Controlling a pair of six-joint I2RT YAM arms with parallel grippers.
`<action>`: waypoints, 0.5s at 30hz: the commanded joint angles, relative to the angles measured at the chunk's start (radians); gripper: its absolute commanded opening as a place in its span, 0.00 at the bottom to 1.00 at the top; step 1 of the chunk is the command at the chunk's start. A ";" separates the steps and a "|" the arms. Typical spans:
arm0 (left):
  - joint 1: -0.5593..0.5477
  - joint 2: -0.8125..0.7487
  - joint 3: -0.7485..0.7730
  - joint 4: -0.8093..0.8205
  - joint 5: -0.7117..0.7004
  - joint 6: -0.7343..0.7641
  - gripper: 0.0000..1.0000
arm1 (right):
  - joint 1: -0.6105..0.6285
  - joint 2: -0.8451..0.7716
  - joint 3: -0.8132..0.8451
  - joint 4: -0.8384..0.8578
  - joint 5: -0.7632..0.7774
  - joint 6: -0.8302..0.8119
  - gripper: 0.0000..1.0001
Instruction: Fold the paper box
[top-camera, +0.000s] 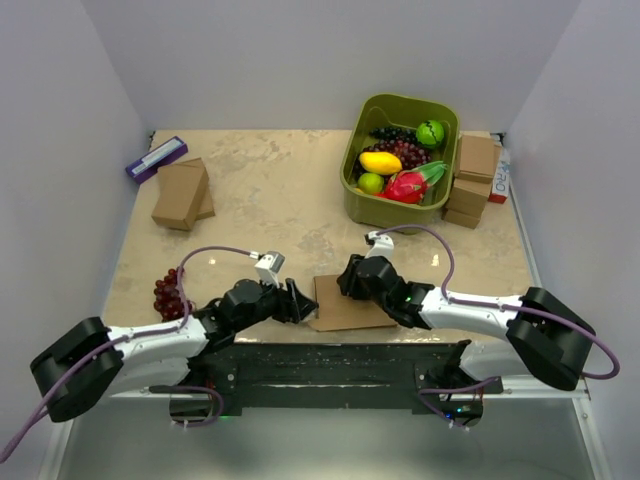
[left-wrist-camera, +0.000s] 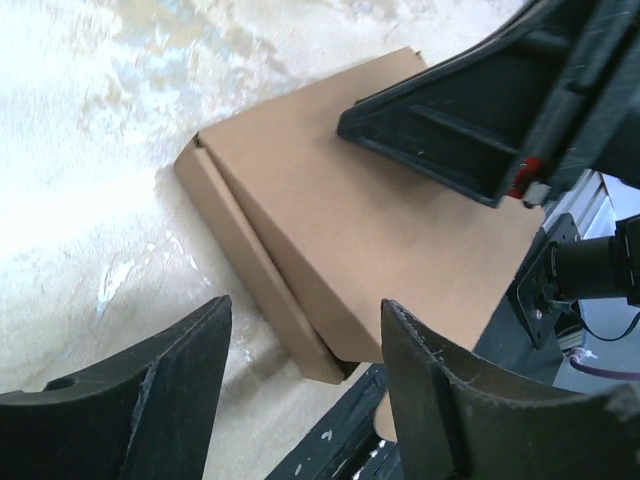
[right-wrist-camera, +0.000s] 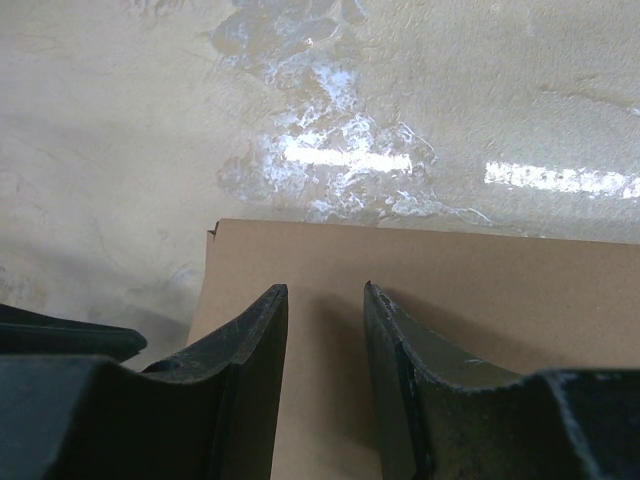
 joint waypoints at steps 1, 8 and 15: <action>0.019 0.086 -0.029 0.250 0.072 -0.079 0.65 | 0.006 0.011 -0.029 -0.049 0.021 0.013 0.41; 0.023 0.260 -0.018 0.369 0.157 -0.104 0.60 | 0.006 0.037 -0.031 -0.029 0.018 0.016 0.41; 0.026 0.351 0.009 0.337 0.161 -0.089 0.41 | 0.014 0.057 -0.032 -0.013 0.014 0.019 0.40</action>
